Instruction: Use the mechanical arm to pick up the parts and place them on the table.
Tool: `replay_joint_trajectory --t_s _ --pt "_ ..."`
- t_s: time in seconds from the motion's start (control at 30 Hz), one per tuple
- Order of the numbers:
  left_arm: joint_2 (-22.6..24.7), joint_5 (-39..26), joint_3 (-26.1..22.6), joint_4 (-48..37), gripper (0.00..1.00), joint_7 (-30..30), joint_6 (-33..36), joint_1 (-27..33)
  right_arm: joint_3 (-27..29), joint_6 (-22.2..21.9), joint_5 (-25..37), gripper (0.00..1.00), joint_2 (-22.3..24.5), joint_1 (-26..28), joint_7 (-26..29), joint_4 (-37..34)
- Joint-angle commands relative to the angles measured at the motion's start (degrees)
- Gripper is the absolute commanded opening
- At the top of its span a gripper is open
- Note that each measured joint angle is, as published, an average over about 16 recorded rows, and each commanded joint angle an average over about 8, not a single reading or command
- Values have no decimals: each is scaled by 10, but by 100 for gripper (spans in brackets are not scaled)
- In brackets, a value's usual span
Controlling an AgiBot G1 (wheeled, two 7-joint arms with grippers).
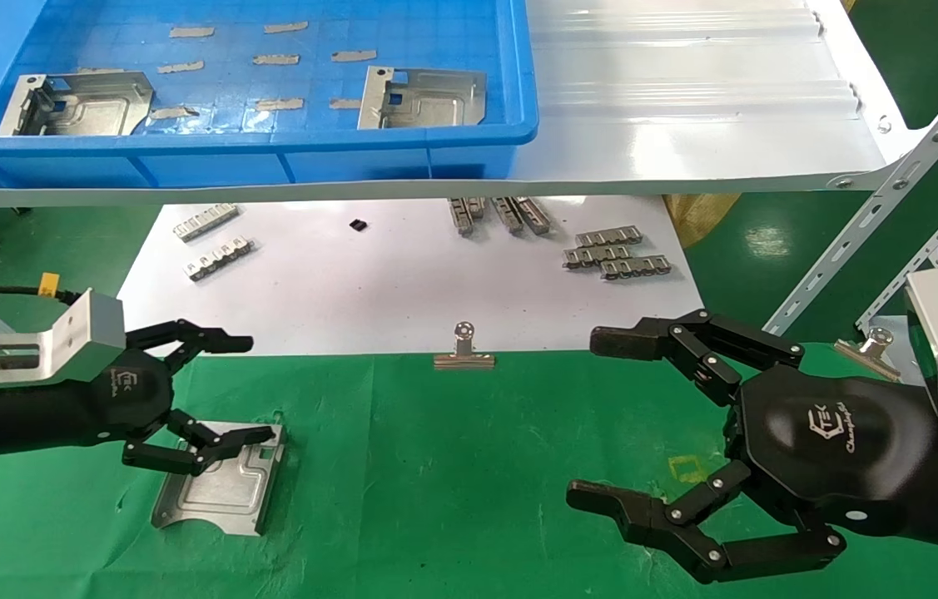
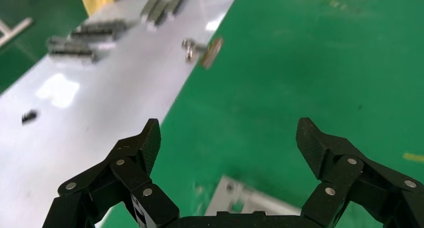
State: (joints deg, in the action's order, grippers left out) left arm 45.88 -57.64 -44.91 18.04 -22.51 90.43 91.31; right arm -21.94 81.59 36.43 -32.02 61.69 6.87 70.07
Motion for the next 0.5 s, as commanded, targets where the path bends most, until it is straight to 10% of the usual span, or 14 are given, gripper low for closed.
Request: replay_joint_trajectory --t_s 0.03,0.5 --pt "-4 6 12 23 100 13 -2 -12 0 0 0 100 0 0 0 0" --pt "-35 51 93 179 100 107 -15 -96 0 0 0 100 0 0 0 0"
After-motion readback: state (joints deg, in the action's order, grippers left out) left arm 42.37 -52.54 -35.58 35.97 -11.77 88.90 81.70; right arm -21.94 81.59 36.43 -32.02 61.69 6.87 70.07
